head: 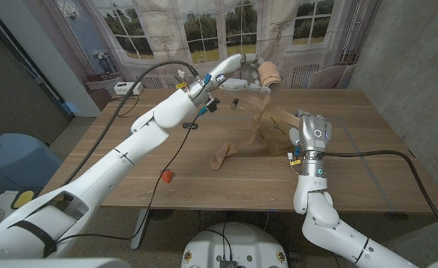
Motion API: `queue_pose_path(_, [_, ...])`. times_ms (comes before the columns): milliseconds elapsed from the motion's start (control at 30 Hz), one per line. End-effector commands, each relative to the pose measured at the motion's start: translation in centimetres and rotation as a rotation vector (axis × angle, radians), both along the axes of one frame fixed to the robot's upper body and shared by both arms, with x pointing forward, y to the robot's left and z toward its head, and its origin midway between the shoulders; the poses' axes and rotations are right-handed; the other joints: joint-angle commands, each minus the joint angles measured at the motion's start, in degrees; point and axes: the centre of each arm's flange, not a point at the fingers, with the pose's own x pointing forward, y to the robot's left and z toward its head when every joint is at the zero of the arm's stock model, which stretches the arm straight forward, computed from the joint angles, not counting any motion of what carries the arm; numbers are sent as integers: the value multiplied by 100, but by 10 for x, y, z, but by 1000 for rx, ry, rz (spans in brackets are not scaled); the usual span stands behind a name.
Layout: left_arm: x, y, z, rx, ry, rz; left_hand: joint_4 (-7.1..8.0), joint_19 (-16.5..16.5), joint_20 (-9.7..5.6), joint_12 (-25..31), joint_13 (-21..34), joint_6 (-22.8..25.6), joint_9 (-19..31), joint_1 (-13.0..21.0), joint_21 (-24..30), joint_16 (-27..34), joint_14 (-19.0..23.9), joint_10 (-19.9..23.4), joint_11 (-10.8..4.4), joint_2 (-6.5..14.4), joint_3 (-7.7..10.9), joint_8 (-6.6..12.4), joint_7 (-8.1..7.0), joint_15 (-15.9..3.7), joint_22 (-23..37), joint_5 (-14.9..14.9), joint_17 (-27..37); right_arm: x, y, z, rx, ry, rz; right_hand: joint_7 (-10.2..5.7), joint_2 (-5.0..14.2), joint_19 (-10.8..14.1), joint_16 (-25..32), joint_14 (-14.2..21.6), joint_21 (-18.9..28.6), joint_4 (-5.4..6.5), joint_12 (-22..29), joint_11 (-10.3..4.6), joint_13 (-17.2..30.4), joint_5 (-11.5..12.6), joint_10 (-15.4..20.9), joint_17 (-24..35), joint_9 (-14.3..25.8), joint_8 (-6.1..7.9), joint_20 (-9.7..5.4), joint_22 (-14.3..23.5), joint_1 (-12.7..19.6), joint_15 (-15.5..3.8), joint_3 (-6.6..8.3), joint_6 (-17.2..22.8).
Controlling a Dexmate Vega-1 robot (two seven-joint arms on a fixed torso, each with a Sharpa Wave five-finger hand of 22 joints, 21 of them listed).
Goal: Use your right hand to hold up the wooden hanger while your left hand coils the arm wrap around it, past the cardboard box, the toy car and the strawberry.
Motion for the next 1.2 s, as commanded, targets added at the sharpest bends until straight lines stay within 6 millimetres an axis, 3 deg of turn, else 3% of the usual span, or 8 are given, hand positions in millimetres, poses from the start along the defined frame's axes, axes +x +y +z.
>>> queue_pose_path(33, [-18, -4, 16, -23, -135, 149, 477, -9, -35, 474, 2659, 2305, 1, 393, 56, -47, 60, 2052, -1438, 659, 1093, 5, -793, -214, 6, 2321, 12, 1, 11, -5, -65, -4, 2, -21, 294, -36, 305, -43, 55, 0, 24, -62, 17, 47, -88, 27, 17, 64, -760, -10, -300, -68, 27, 13])
queue_pose_path(367, [-26, -6, 40, -83, -235, 252, 477, -4, -54, 441, 2661, 2310, 20, 357, 147, -76, 86, 2062, -1461, 647, 1118, 9, -817, -246, -26, 2359, 34, -3, 13, -6, -72, -37, 36, -22, 291, -51, 306, -59, 89, -1, 28, -69, 20, 48, -96, 27, -8, 79, -762, -35, -309, -69, 30, 3])
queue_pose_path(800, [-19, -1, 67, -153, -279, 387, 469, -12, -77, 431, 2680, 2341, 7, 329, 228, -88, 121, 2094, -1477, 625, 1130, 7, -855, -271, -61, 2385, 69, -9, 11, -9, -76, -69, 59, -24, 289, -84, 307, -77, 140, 0, 27, -78, 17, 49, -105, 27, -22, 119, -761, -52, -324, -69, 35, -5])
queue_pose_path(1200, [-6, -3, 106, -148, -271, 501, 464, -39, -89, 414, 2704, 2337, -4, 312, 294, -113, 112, 2095, -1489, 623, 1145, -6, -852, -279, -95, 2403, 106, -7, 11, -10, -81, -77, 75, -21, 290, -95, 307, -87, 164, 2, 38, -73, 26, 50, -104, 27, -43, 135, -755, -68, -336, -69, 39, -21])
